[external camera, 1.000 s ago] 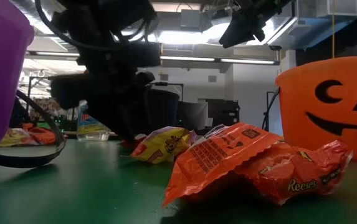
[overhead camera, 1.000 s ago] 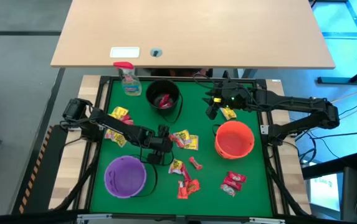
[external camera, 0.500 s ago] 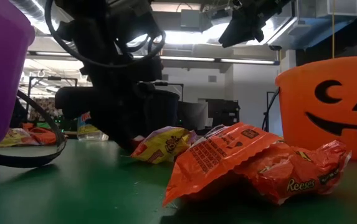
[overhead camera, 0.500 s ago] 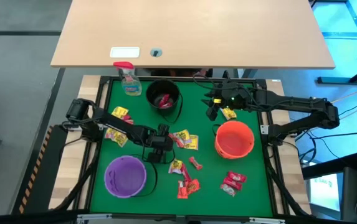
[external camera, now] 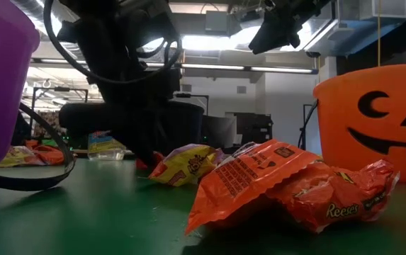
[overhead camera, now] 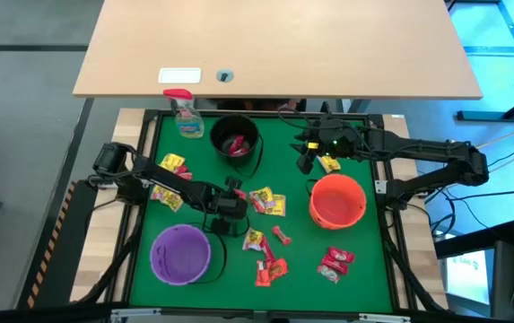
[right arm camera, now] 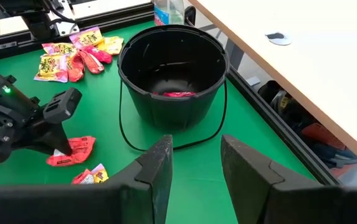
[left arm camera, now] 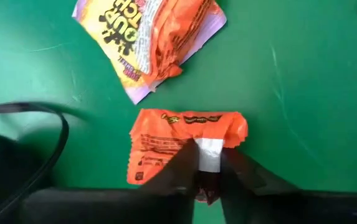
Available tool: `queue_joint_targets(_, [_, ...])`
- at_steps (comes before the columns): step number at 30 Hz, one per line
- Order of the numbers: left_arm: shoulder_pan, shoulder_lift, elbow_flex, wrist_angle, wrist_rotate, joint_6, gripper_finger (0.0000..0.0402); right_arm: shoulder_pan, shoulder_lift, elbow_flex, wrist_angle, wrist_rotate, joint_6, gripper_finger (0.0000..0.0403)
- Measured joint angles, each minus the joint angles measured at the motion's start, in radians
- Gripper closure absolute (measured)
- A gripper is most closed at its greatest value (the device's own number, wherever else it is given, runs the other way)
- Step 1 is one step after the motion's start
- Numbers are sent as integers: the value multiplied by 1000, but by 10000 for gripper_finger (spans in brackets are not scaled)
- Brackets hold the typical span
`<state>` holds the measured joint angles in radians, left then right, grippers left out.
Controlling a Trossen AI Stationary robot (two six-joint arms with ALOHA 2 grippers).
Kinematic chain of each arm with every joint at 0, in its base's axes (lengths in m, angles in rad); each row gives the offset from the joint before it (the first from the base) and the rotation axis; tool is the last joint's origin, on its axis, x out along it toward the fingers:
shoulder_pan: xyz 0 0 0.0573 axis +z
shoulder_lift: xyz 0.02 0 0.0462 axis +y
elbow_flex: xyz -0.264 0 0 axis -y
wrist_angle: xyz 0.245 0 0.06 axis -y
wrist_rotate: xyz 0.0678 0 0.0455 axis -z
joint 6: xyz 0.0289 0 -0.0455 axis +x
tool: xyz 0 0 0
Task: Sort candy
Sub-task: Put the orange candy into the orange bucket
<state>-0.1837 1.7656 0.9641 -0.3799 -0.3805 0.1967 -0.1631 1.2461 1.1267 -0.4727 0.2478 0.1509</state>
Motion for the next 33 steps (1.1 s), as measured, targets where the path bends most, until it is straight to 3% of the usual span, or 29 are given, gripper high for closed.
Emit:
queue_joint_targets(4, [0, -28, 37, -62, -36, -4, 397, 0, 0, 0, 0, -44, 0, 269])
queue_joint_targets(10, [-12, -34, 147, -182, -80, 4, 400, 0, -26, 0, -1, -67, 2, 269])
queue_joint_targets(18, [-29, -34, 321, -205, -81, 124, 401, 0, -157, 0, -56, -67, 2, 269])
queue_joint_targets(23, [-19, -34, 405, -83, -74, 259, 401, 0, -276, 1, -62, -56, 12, 269])
queue_joint_targets(27, [2, -34, 427, 32, -10, 380, 401, 0, -353, 1, -60, -62, 50, 269])
queue_joint_targets(31, [20, -34, 428, 138, 8, 446, 401, 0, -394, 1, -100, -120, 66, 269])
queue_joint_targets(33, [29, -34, 428, 193, 70, 473, 401, 0, -401, 1, -138, -136, 74, 269])
